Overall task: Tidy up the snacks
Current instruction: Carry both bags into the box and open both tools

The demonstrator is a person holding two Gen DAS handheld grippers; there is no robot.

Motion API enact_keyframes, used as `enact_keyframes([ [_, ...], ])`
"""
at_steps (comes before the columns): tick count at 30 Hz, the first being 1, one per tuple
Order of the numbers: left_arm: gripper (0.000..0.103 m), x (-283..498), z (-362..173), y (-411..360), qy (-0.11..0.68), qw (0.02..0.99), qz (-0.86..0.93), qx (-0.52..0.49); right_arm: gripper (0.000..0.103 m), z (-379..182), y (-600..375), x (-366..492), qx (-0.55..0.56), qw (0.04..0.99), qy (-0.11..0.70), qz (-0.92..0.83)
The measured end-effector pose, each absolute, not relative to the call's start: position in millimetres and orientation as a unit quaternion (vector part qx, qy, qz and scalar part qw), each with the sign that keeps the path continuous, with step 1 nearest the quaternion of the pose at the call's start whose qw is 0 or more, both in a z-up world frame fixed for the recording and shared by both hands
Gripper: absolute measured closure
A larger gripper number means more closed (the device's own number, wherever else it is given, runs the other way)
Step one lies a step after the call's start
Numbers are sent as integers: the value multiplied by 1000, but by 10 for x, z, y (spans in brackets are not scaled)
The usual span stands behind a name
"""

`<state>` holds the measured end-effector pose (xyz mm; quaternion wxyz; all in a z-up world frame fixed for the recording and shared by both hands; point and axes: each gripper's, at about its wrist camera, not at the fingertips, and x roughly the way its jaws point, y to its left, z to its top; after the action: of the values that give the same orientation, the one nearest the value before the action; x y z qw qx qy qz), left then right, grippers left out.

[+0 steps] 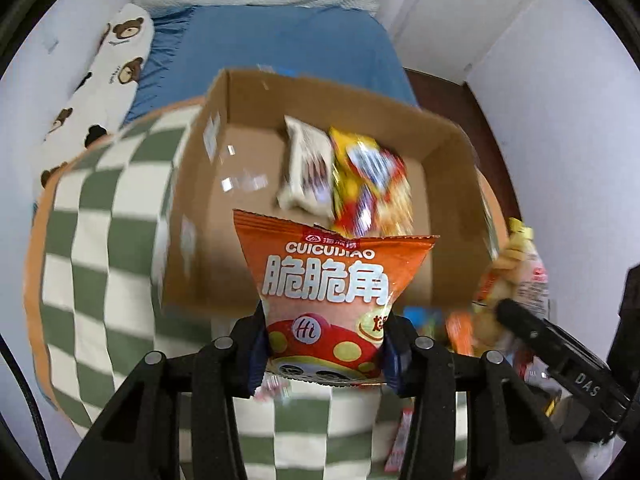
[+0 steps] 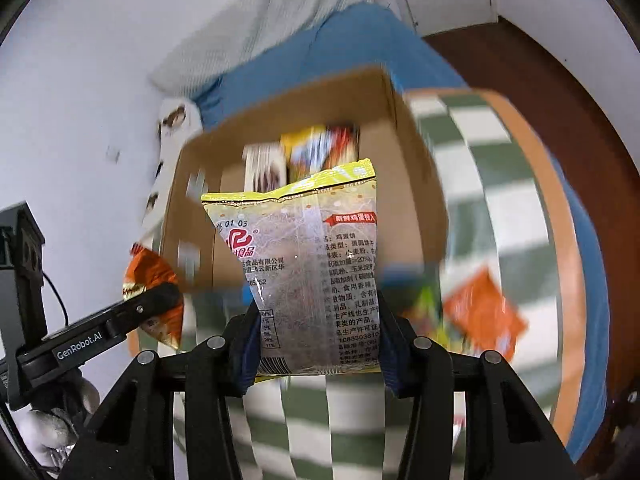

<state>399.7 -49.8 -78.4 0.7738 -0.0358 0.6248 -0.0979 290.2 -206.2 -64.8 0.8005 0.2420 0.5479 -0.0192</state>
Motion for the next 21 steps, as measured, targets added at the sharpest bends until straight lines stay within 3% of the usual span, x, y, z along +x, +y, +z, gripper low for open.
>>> enact_keyframes([
  [12,60,5256,-1504,-453,670,741,-45,7,52,-1368,-2457,4401,211,772,596,-62],
  [14,59,5378,-1632,-424,678,734,-38,13,47,-1505,-2457,4516,205,763,610,-64],
  [15,55,5433,-1683,-404,679,733,-35,10,40,-1558,-2453,4529,200,762,612,-68],
  [16,42,5474,-1710,-384,677,735,-36,7,23,-1613,-2456,4595,201,760,615,-62],
  [17,31,5507,-1735,-371,676,736,-36,6,15,-1689,-2458,4641,208,756,618,-56],
  [18,12,5536,-1755,-357,676,737,-33,6,15,-1718,-2440,4640,206,756,619,-55],
  [21,11,5564,-1755,-332,661,750,-33,1,12,-1758,-2370,4653,192,760,618,-55],
])
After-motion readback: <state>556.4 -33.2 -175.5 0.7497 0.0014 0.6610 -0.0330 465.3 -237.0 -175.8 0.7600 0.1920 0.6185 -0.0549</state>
